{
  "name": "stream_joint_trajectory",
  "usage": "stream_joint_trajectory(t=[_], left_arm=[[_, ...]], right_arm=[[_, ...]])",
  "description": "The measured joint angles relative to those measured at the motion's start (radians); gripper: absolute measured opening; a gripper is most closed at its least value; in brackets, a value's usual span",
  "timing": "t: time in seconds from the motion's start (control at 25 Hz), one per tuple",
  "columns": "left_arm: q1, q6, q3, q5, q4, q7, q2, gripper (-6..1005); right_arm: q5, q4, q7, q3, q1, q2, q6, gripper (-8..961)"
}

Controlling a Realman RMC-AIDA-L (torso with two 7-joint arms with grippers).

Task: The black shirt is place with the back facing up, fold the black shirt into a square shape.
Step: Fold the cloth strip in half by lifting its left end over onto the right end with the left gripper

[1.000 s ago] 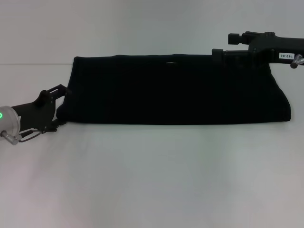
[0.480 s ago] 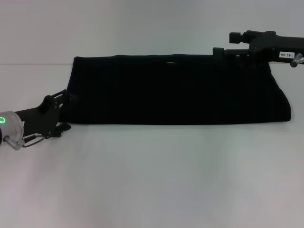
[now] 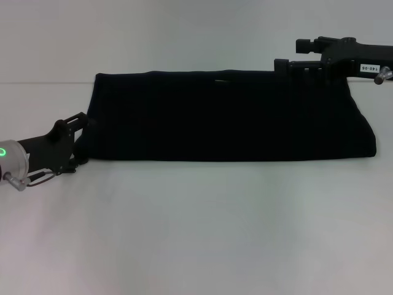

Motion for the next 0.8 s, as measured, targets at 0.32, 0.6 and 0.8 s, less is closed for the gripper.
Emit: stream_joint_trajectory(t=[0.32,0.6,0.8], left_arm=[[0.000,-0.014,0.004,0.001,0.001,0.001,0.001,949],[0.000,-0.016,0.001,0.000,0.001,0.001,0.002,950],[-0.003,-0.023,0.002,-0.001,0.001,0.002,0.002,949]], right_arm=[[0.000,-0.001,0.001,0.001,0.000,0.000,0.000,925],[0.000,-0.002,0.001,0.001,0.001,0.000,0.000,925],[0.000,-0.002,0.001,0.001,0.002,0.000,0.000,925]])
